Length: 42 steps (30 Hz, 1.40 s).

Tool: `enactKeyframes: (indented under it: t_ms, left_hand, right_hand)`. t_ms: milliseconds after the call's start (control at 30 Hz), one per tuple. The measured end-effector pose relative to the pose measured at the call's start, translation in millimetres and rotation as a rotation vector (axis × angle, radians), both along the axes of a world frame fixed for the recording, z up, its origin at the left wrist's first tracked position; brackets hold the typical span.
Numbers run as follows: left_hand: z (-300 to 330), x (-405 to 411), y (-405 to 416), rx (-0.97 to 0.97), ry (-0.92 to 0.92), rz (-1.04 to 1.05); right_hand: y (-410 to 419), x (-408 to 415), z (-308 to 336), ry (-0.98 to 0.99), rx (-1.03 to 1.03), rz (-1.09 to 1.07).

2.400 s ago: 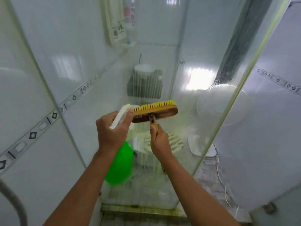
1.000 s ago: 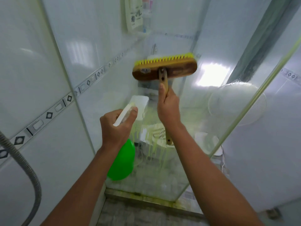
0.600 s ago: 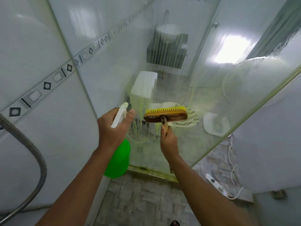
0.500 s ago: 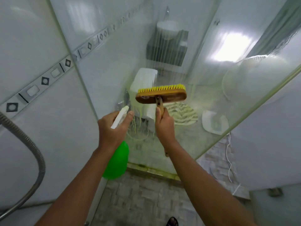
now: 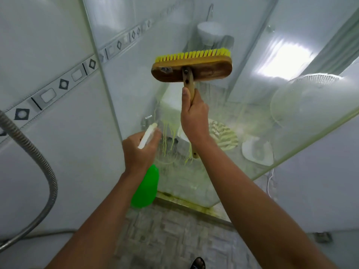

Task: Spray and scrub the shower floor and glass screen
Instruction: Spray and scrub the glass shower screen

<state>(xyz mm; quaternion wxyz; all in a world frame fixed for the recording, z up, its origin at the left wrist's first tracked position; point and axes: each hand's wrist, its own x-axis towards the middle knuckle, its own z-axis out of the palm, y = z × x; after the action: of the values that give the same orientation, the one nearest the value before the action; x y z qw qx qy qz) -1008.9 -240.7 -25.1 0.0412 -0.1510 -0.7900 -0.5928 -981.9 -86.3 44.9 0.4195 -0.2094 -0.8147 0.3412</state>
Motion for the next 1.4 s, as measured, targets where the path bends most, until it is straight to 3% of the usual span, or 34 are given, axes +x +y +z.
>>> enactKeyframes:
  t_ms: [167, 267, 400, 500, 733, 833, 933, 1033, 1167, 1267, 1400]
  left_hand:
    - [-11, 5, -12, -0.003, 0.061, 0.043]
    - [-26, 5, -13, -0.012, 0.095, 0.053]
    - [-50, 0, -20, -0.04, 0.061, 0.075]
    - [-57, -2, -27, -0.043, 0.045, 0.079]
    - [-60, -10, -17, -0.03, 0.01, 0.08]
    - [-64, -11, -23, -0.01, 0.019, 0.111]
    - [-72, -5, -26, -0.03, 0.02, 0.088]
    - [-78, 0, -25, -0.037, 0.019, 0.041]
    - [-79, 1, -23, -0.039, 0.024, -0.002]
    - [-76, 4, -20, -0.034, 0.028, -0.018]
    - [-64, 14, -2, -0.061, 0.026, -0.095]
  right_hand:
    - [1, -5, -106, -0.086, -0.026, 0.002]
    - [-1, 5, -203, -0.261, -0.072, 0.042]
    - [-30, 40, -281, -0.408, -0.299, -0.053]
    - [-30, 37, -261, -0.333, -0.303, -0.058]
    - [-26, -49, -114, 0.018, -0.06, 0.062]
    - [-15, -45, -134, -0.034, -0.006, 0.082]
    - [-10, -20, -205, -0.267, 0.035, 0.09]
    - [-14, 15, -271, -0.517, -0.102, 0.078]
    - [-11, 50, -298, -0.645, -0.213, -0.001]
    - [-5, 48, -270, -0.553, -0.172, -0.013]
    - [7, 47, -194, -0.189, -0.207, -0.055]
